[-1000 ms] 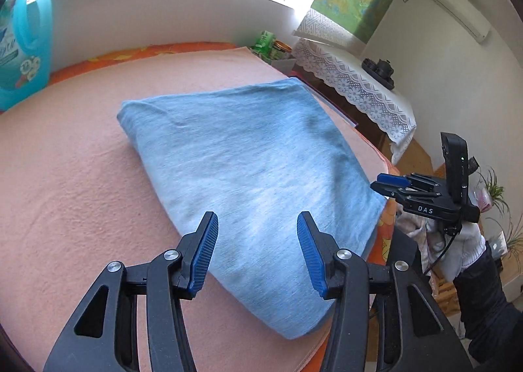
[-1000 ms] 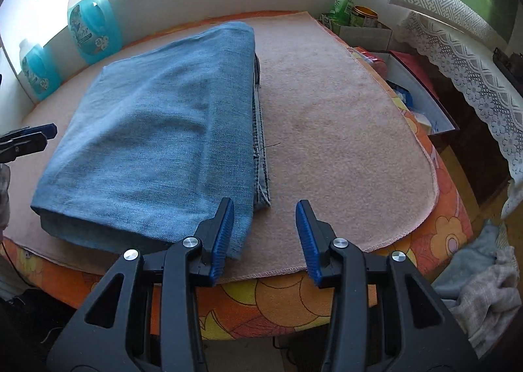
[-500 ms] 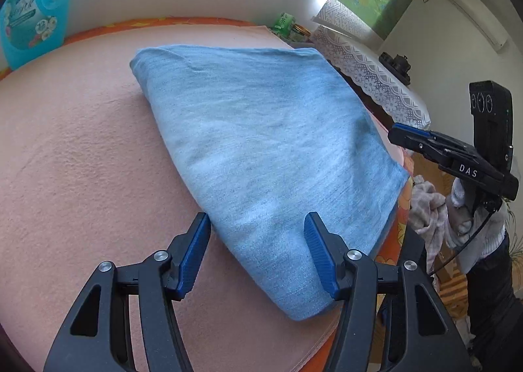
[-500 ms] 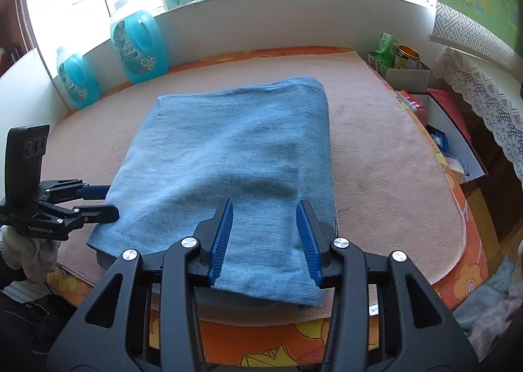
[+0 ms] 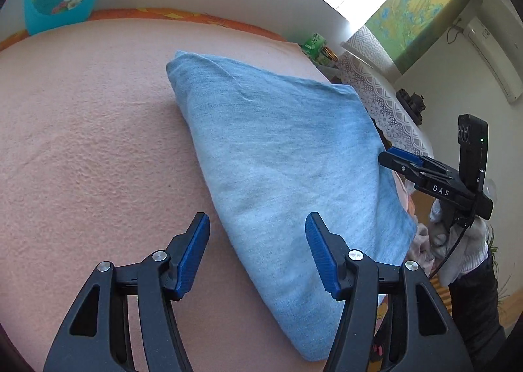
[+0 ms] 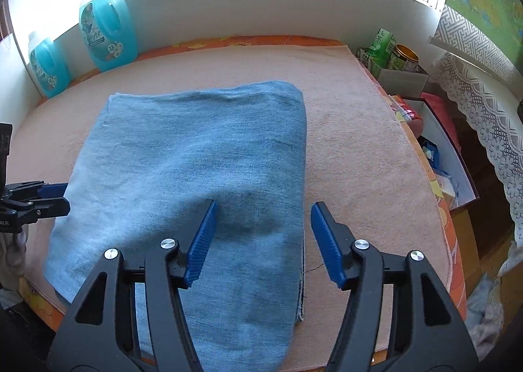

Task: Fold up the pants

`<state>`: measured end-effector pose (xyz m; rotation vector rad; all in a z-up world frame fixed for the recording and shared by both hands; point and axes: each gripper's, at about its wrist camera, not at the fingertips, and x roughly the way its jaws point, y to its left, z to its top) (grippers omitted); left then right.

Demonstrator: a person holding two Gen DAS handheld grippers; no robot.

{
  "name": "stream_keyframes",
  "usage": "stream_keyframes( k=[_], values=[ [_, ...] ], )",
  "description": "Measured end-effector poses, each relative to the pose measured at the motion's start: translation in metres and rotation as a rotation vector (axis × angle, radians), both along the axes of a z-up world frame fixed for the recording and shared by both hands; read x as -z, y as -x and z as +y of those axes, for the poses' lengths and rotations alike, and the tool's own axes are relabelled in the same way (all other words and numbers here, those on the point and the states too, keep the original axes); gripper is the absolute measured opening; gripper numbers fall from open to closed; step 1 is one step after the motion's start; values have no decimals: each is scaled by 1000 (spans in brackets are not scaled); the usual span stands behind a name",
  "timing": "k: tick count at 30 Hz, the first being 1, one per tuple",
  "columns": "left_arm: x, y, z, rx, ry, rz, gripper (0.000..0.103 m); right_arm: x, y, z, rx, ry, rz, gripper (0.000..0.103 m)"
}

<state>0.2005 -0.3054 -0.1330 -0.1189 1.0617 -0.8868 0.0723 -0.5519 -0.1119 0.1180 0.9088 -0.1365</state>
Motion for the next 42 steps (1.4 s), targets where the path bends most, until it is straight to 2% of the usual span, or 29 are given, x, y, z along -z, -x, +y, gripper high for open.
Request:
stream_keyframes(
  k=[3, 7, 15, 19, 20, 21, 22, 27, 31, 35, 37, 39, 40, 42],
  values=[
    [0, -14, -2, -40, 24, 19, 60, 10, -16, -19, -16, -88, 40, 70],
    [6, -31, -6, -74, 45, 63, 60, 25, -35, -39, -31, -201, 70, 72],
    [14, -36, -21, -36, 23, 55, 60, 49, -46, -62, -83, -378, 60, 73],
    [14, -38, -30, -12, 15, 46, 60, 52, -42, -61, -99, -400, 30, 75],
    [13, -38, -30, -10, 16, 44, 61, 51, -41, -59, -110, -399, 27, 74],
    [13, -39, -31, -7, 19, 43, 60, 53, -42, -59, -132, -429, 30, 61],
    [13, -40, -32, -1, 24, 44, 60, 55, -43, -59, -146, -469, 31, 55],
    [12, -37, -34, 16, 15, 7, 60, 60, -41, -52, -171, -515, 25, 36],
    [12, -39, -35, 17, 23, 6, 57, 61, -40, -51, -179, -505, 11, 36],
    [14, -44, -35, -6, 44, 32, 58, 61, -38, -50, -150, -523, -6, 41],
    [13, -44, -36, -24, 48, 30, 58, 60, -35, -45, -134, -500, -11, 38],
    [12, -41, -44, -9, 35, -1, 60, 57, -31, -41, -120, -494, -24, 29],
    [12, -40, -46, -6, 29, -18, 57, 55, -30, -38, -114, -483, -30, 27],
    [10, -39, -47, -2, 38, -28, 41, 47, -25, -33, -112, -458, -50, 21]
  ],
)
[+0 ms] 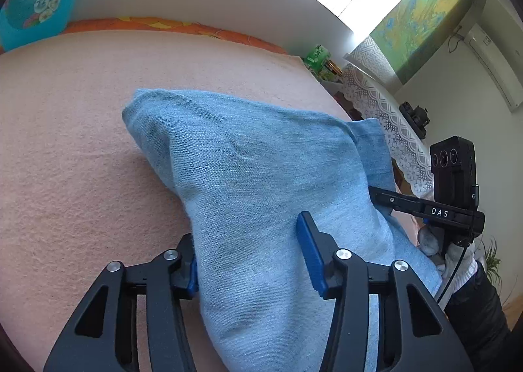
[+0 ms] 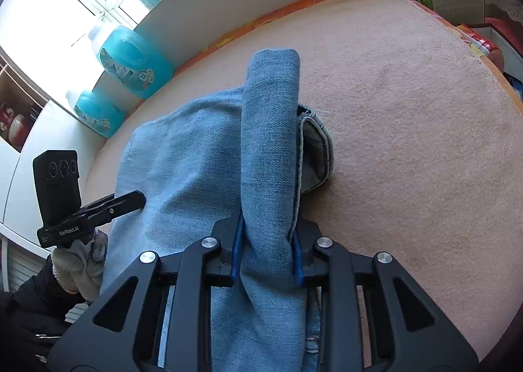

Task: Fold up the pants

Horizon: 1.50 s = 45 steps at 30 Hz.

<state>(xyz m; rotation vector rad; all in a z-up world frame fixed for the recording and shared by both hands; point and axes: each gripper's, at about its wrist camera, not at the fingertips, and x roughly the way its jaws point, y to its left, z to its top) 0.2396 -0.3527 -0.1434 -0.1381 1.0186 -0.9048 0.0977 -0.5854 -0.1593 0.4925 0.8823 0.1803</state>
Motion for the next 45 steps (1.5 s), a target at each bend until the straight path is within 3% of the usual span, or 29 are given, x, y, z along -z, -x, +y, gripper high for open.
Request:
stream_keyframes(
  k=[2, 9, 19, 26, 38, 45],
  values=[
    [-4, -1, 4, -3, 18, 1, 33, -7, 5, 6, 10, 18, -16, 19],
    [-26, 10, 11, 21, 69, -57, 21, -37, 23, 17, 38, 34, -85, 14],
    [-66, 26, 24, 32, 154, -110, 18, -107, 52, 64, 17, 126, -217, 12],
    [-114, 25, 35, 0, 215, -202, 17, -160, 56, 90, 2, 176, -318, 11],
    [-183, -32, 26, -28, 232, -333, 17, -228, -16, 81, 53, 222, -414, 11],
    [-187, -76, 8, -41, 199, -386, 17, -235, -90, 57, 66, 227, -415, 11]
  ],
)
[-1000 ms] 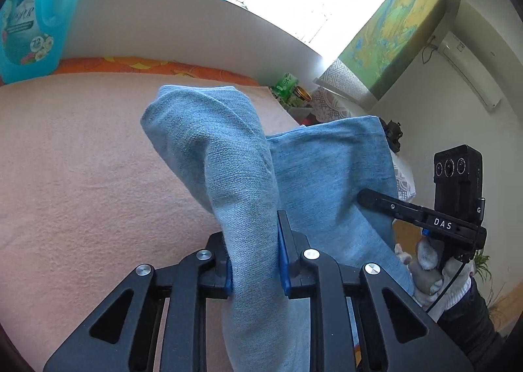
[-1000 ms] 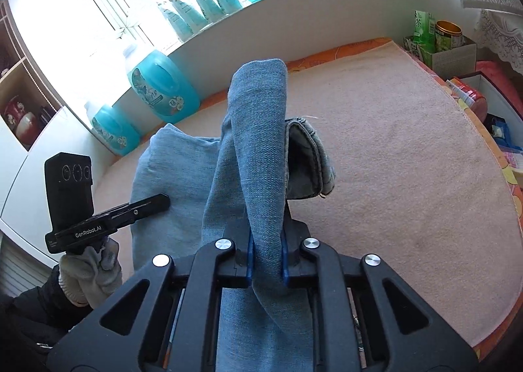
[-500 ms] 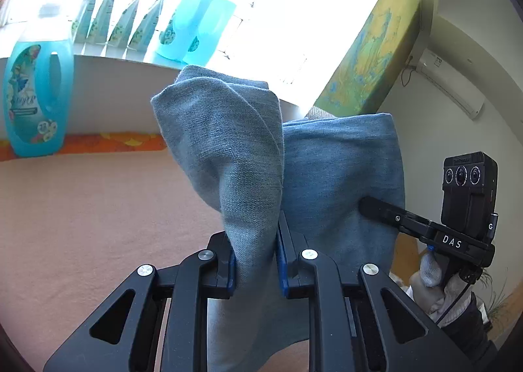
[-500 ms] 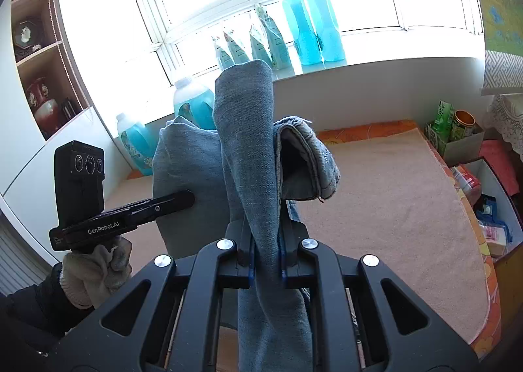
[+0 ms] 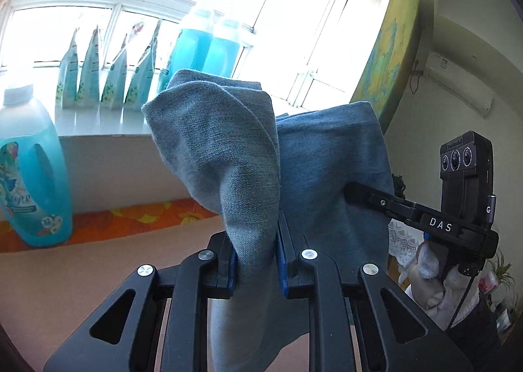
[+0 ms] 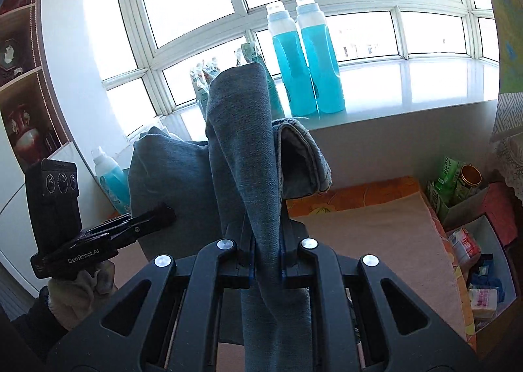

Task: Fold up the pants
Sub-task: 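Lift the folded jeans with both tools and carry it toward the windowsill, then lower the jeans onto the towel by the windowsill and open both tools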

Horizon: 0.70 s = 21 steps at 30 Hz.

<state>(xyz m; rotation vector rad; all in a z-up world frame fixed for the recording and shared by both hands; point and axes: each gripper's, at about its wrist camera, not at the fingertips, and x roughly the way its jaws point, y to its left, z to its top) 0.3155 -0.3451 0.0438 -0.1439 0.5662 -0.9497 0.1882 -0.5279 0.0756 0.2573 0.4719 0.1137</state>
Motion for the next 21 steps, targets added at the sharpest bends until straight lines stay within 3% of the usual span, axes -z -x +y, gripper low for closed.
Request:
stream_keyframes(
  k=[6, 12, 16, 19, 21],
  values=[
    [26, -55, -22, -8, -43, 20, 17, 34, -66, -26, -3, -39, 43, 11],
    [78, -109, -36, -30, -66, 96, 17, 88, -133, -51, -10, -64, 137, 11],
    [106, -140, -38, -99, -111, 100, 15, 123, -172, -63, 18, -10, 210, 11],
    [117, -161, -36, -163, -158, 93, 15, 140, -192, -75, 125, 72, 270, 20],
    [115, -162, -31, -197, -169, 65, 14, 141, -191, -83, 185, 98, 259, 28]
  ],
)
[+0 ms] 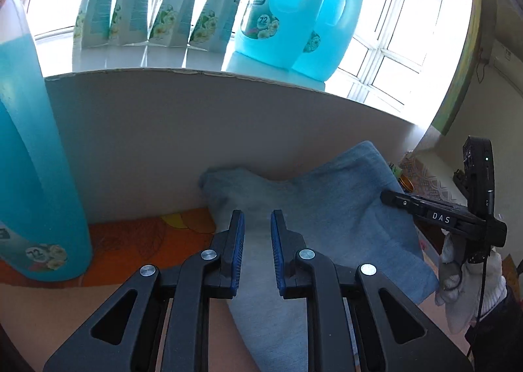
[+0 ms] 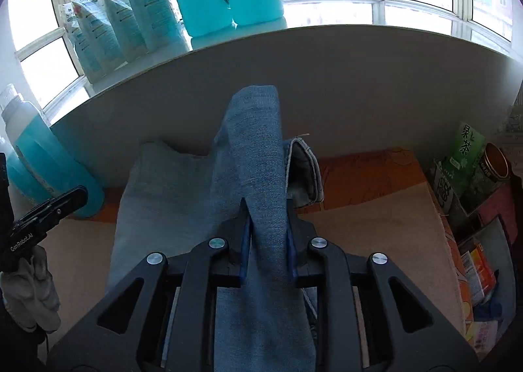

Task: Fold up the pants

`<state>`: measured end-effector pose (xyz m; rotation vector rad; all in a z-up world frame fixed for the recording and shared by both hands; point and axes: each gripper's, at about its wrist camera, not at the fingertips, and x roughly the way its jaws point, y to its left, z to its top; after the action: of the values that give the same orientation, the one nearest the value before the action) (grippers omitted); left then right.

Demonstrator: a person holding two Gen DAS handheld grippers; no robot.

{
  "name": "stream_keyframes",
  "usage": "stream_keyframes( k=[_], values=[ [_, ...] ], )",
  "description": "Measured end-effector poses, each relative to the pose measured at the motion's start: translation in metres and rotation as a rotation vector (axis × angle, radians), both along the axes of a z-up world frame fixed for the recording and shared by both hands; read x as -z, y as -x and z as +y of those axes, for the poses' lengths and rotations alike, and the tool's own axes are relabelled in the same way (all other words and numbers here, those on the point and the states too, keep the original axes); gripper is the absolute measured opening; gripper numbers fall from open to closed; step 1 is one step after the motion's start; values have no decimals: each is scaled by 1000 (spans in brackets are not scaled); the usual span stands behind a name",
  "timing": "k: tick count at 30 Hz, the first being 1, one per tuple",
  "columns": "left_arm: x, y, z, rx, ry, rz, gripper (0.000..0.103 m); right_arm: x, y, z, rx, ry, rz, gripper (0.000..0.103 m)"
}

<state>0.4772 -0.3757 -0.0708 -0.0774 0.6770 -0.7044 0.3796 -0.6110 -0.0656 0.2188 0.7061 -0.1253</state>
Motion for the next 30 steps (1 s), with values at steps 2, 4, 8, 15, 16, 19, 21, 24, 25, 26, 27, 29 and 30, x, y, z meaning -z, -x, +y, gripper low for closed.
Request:
stream_keyframes(
  k=[2, 4, 8, 15, 16, 19, 21, 24, 25, 26, 27, 29, 30],
  values=[
    [-4, 3, 5, 2, -3, -6, 15, -4, 4, -5, 19, -8, -26, 44],
    [-7, 4, 5, 9, -17, -18, 15, -8, 10, -6, 15, -13, -37, 44],
    [-17, 10, 5, 27, -11, -31, 15, -21, 26, -3, 15, -4, -54, 44],
    [-33, 41, 9, 64, -18, -34, 15, -41, 72, 9, 28, -8, -91, 44],
    [-35, 46, 11, 68, -17, -33, 15, -43, 80, 12, 29, -5, -92, 44],
    [-42, 65, 17, 82, -26, -33, 15, -47, 103, 27, 33, 27, -93, 44],
    [-45, 80, 22, 93, -30, -36, 15, -50, 119, 38, 39, 54, -96, 44],
    [-50, 101, 30, 106, -36, -38, 22, -52, 144, 55, 40, 63, -101, 44],
    [-52, 109, 33, 109, -38, -42, 22, -53, 152, 61, 43, 67, -104, 44],
    [-53, 116, 35, 115, -40, -43, 22, -53, 160, 67, 45, 74, -106, 49],
    [-54, 123, 38, 121, -40, -45, 22, -54, 169, 74, 51, 81, -112, 54],
    [-57, 138, 43, 130, -46, -50, 22, -55, 186, 87, 45, 92, -121, 58],
    [-58, 145, 46, 137, -46, -52, 22, -56, 193, 95, 45, 102, -122, 58]
  ],
)
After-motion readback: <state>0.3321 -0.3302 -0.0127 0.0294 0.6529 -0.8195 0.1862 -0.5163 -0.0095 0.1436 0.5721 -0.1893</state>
